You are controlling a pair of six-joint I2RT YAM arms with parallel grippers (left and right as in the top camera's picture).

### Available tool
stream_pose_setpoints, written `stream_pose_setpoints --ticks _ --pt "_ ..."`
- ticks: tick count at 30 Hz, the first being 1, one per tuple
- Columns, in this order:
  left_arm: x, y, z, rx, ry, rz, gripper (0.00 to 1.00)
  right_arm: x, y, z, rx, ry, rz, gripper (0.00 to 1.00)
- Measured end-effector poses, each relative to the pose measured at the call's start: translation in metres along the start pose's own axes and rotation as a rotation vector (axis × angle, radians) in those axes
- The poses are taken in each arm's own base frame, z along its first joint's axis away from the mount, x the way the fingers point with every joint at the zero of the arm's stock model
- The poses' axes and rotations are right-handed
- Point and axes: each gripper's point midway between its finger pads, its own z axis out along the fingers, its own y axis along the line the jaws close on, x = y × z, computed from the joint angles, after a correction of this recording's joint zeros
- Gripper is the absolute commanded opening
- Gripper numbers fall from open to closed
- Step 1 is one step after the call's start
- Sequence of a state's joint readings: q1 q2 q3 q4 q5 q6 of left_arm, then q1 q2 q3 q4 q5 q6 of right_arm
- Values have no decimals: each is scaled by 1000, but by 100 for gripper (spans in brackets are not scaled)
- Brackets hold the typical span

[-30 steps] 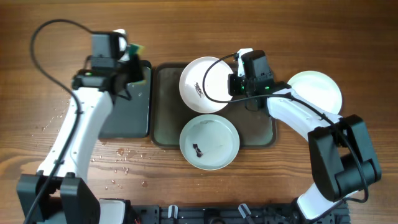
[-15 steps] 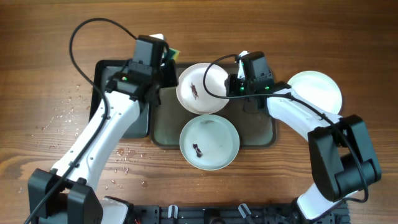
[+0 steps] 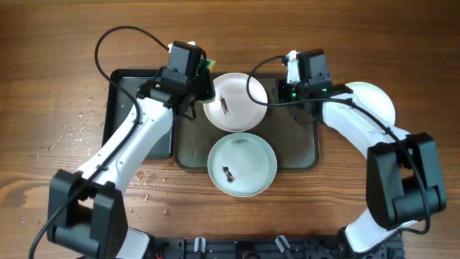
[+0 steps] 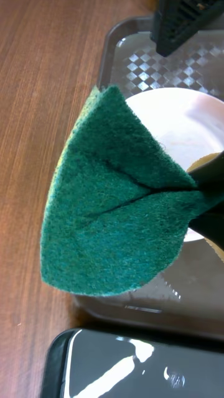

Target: Clean dirty plates on tray and stack at the side

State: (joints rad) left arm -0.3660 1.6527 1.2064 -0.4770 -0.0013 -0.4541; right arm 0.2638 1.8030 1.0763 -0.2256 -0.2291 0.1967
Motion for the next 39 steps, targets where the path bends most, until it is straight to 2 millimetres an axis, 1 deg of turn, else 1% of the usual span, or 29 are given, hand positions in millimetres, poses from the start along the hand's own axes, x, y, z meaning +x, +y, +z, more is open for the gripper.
stream_pose_setpoints --ticks 4,9,10,11,12,21,24,29,30,32,34,39 --pt "7 1 12 0 30 -39 4 5 9 1 -59 22 -33 30" --pt "14 -1 27 12 60 -59 4 18 11 18 -99 66 -55 30" --pt "15 -2 29 15 65 -59 4 20 10 20 -101 71 -58 27" --pt "16 -3 29 18 69 -58 4 21 10 24 -104 74 -67 22" --pt "17 -3 30 20 72 -58 4 23 9 26 -105 78 -70 20" --pt "23 -2 38 11 91 -56 4 24 10 27 -112 83 -78 22" --pt "23 -3 38 14 90 -53 4 24 10 27 -112 83 -78 25" --pt "25 -7 40 20 92 -46 4 25 10 28 -112 85 -77 25" --pt "26 -7 41 19 96 -45 4 25 9 29 -112 85 -77 23" --pt "29 -6 44 15 104 -46 4 28 9 32 -114 91 -71 15" --pt "31 -5 47 11 111 -45 4 30 8 37 -119 98 -62 5" --pt "33 -4 49 7 117 -46 4 31 10 39 -128 100 -34 4"
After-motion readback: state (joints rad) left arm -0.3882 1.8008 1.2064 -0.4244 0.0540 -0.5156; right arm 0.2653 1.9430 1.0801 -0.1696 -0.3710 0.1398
